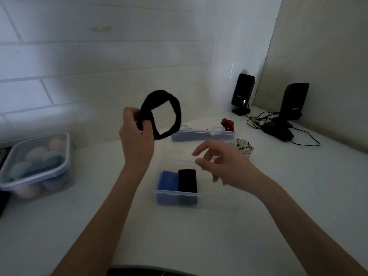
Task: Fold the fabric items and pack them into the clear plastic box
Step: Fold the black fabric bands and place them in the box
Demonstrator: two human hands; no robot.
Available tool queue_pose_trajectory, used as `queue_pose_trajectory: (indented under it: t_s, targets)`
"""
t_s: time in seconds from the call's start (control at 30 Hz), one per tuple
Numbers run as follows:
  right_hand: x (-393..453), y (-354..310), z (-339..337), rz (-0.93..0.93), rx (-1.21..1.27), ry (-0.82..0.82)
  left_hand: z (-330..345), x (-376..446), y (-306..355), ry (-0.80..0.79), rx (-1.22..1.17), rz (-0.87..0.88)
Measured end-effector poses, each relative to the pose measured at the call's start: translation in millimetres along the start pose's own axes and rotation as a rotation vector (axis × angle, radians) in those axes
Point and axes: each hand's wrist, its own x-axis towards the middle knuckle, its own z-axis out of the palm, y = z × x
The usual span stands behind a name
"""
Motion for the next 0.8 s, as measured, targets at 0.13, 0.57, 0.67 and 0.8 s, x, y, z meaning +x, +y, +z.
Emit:
queue_pose_trajectory:
  t_s: [0.13, 0.57, 0.67, 0.8]
  targets:
    - [9, -4, -3, 0.013, 0.170, 0.174, 5, -7, 13, -0.109, -0.088, -0.101]
    - [28, -19, -14, -0.070, 0.167, -0.001, 37, -7, 28, -0.298, -0.118, -0.191]
    - [38, -21, -14, -0.110, 0.037, -0.015, 39, -9, 28, -0.371, -0.204, -0.209]
    - [45, -13, -17, -0.054, 0.019, -0.039, 34, -7, 28, -0.374, -0.466, -0.489]
